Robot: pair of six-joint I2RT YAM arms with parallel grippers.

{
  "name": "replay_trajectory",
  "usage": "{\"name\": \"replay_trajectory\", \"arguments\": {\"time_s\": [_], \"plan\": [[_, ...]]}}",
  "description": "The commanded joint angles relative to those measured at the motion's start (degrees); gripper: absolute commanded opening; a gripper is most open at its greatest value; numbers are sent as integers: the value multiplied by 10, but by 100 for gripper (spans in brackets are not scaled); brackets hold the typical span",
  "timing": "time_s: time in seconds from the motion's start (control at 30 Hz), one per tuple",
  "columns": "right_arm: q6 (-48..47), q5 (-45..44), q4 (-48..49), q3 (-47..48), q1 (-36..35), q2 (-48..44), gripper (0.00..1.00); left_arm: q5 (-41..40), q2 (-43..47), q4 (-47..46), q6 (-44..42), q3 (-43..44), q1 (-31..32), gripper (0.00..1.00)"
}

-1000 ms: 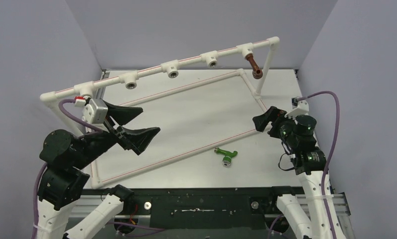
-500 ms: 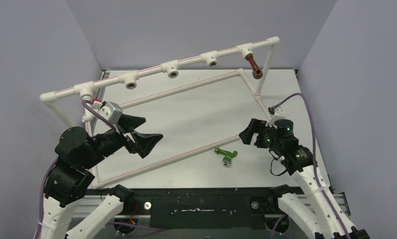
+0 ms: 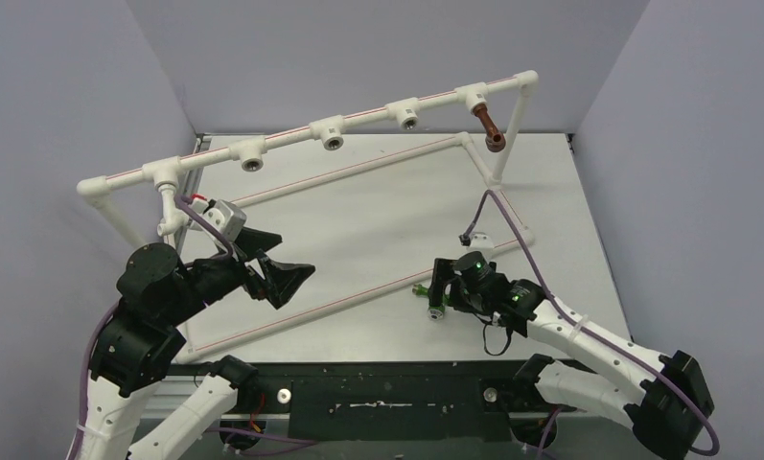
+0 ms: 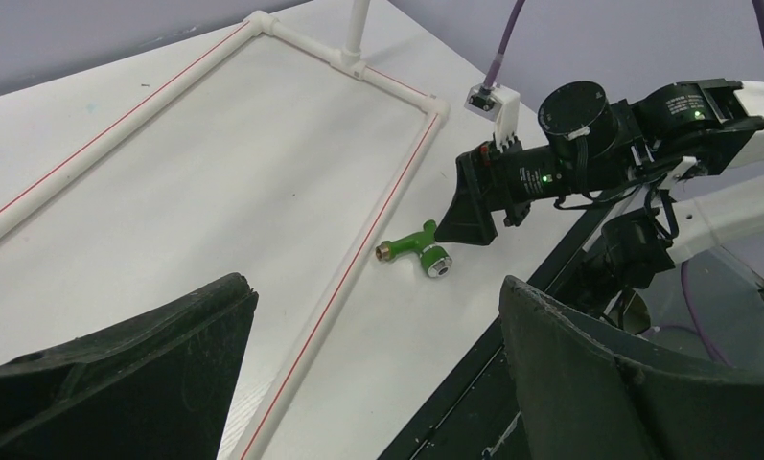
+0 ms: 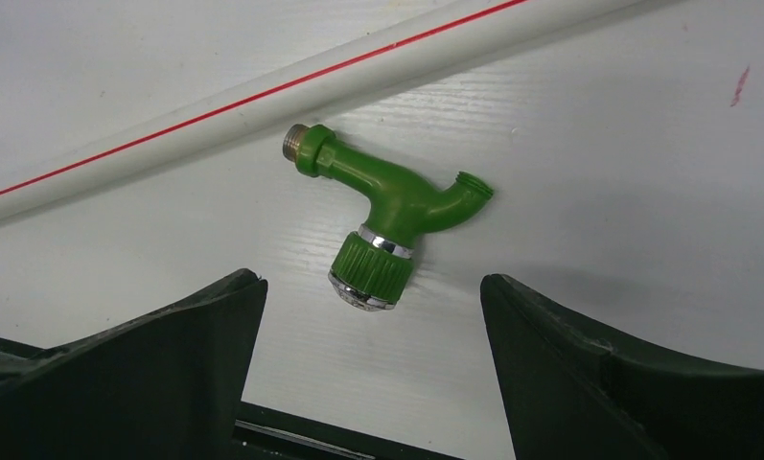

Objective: Install the water faucets

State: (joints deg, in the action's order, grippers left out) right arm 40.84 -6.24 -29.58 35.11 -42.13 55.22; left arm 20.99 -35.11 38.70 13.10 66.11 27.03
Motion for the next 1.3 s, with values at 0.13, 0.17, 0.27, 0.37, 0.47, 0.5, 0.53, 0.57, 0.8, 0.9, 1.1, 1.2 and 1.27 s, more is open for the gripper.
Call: {"name": "replay_trajectory", "arguments": {"time_s": [0.13,0.17,0.27,0.37,0.47,0.5,0.53,0.57,0.8,0.9,1.1,1.2,1.27], "plan": [[99,-94,55,-14,-63,58,82,8,11,0,-9,-7,1,97],[109,-101,57,-15,-70,64,81,8,12,1,-9,-8,1,97],[141,-117,61,-17,-87,85,77,10,15,3,-9,-9,1,97],[165,-134,56,-12,-100,111,75,11,16,6,-9,-12,1,97],[185,-154,45,-4,-110,137,71,12,16,11,-10,-10,1,97],[192,-160,41,-1,-112,146,70,11,16,13,-11,-9,1,97],[198,-165,37,3,-114,154,68,11,16,15,-12,-8,1,97],[205,-170,35,5,-116,161,67,11,17,16,-12,-8,1,97],[220,-184,41,20,-126,201,62,11,18,25,-13,-7,1,97],[221,-184,47,21,-128,212,60,11,18,26,-14,-9,1,97],[222,-180,54,24,-134,222,50,12,19,21,-8,-23,1,97],[218,-180,54,23,-136,217,44,10,19,17,-2,-30,1,97],[217,-180,53,21,-138,212,33,9,17,17,1,-31,1,97]]}}
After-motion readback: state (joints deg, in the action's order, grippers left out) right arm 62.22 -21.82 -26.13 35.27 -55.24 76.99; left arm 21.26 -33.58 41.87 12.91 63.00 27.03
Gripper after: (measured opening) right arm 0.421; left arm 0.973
